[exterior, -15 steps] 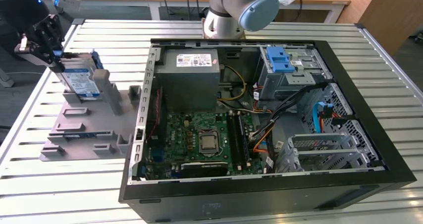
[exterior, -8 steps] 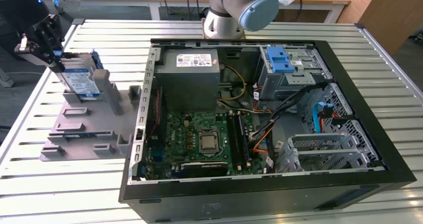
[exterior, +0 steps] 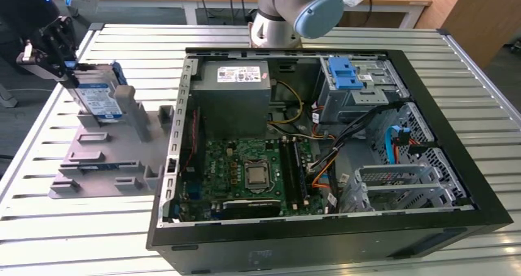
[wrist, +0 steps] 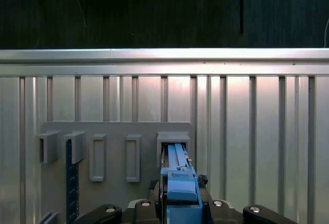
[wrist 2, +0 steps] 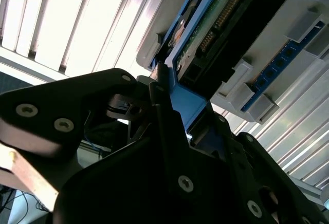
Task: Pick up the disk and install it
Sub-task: 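Pick up the disk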
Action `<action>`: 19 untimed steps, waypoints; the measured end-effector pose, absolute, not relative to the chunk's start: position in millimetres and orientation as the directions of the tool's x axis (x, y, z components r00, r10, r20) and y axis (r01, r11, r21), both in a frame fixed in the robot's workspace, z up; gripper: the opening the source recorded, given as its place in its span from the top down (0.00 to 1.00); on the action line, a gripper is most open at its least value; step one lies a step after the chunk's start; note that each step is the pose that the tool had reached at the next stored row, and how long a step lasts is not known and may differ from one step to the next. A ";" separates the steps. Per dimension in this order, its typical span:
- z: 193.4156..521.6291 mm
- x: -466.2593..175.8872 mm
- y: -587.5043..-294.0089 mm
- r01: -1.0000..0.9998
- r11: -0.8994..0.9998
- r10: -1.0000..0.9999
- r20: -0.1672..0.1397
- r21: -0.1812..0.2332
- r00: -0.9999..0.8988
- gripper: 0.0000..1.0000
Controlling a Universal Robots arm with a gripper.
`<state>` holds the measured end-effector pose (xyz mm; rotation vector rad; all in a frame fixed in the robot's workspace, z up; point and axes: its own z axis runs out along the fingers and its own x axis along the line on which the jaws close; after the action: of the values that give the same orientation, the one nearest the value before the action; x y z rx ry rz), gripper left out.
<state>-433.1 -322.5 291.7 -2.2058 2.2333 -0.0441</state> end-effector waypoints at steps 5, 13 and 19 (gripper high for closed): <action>299.7 -433.1 -322.4 -1.000 0.012 -1.000 0.018 -0.021 -0.013 0.64; 312.5 -433.1 -322.4 -1.000 0.012 -1.000 0.018 -0.021 -0.013 0.64; 320.4 -433.1 -322.5 -1.000 0.012 -1.000 0.018 -0.021 -0.013 0.64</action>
<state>-433.1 -322.5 320.4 -2.2058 2.2335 -0.0440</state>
